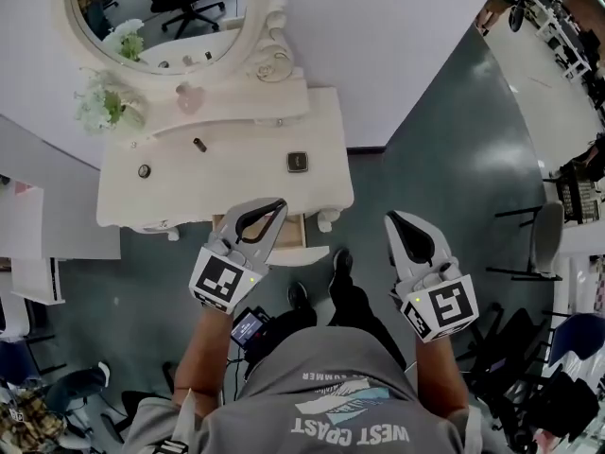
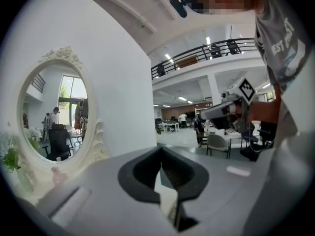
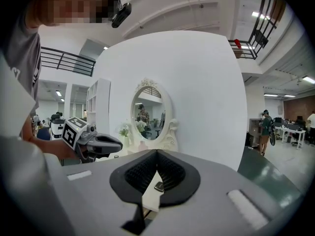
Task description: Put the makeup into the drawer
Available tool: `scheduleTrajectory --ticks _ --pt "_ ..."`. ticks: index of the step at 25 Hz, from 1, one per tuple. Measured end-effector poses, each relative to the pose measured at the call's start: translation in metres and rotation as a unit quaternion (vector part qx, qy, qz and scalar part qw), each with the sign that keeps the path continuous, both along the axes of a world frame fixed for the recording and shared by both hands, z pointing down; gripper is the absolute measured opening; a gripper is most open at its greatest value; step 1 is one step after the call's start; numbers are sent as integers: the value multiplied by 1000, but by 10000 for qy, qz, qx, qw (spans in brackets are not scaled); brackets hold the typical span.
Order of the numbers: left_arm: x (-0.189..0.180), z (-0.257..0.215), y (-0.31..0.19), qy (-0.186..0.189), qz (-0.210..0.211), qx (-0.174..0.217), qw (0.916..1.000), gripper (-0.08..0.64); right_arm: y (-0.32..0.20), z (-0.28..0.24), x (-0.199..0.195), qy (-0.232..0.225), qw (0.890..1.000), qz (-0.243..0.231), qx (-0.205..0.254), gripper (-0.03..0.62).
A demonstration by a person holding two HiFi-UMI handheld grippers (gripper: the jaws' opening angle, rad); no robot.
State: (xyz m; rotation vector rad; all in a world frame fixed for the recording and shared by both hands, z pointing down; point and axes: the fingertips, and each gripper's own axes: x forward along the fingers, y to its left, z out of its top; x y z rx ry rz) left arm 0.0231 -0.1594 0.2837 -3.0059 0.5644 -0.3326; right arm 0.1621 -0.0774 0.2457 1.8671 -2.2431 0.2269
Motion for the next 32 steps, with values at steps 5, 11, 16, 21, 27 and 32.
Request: scheduleTrajectory --ticks 5,11,16,21,27,32 --pt "10 27 -35 -202 -308 -139 9992 2 -39 13 10 -30 9994 -322 -90 3" --pt "29 75 -76 -538 -652 -449 9954 3 -87 40 36 -114 9977 -598 -293 3" --pt "41 126 -106 -737 -970 -769 9896 3 -120 72 52 -120 9949 -832 -562 5" --pt "59 184 -136 -942 -1127 -1032 9838 13 -144 112 66 -172 9921 -923 -832 5" --pt "76 252 -158 -1318 -1354 -1268 9738 121 -149 154 79 -226 9878 -1007 -1167 5" --pt "78 302 -177 -1644 -1727 -1415 9608 233 -150 183 86 -231 9852 -981 -1388 5"
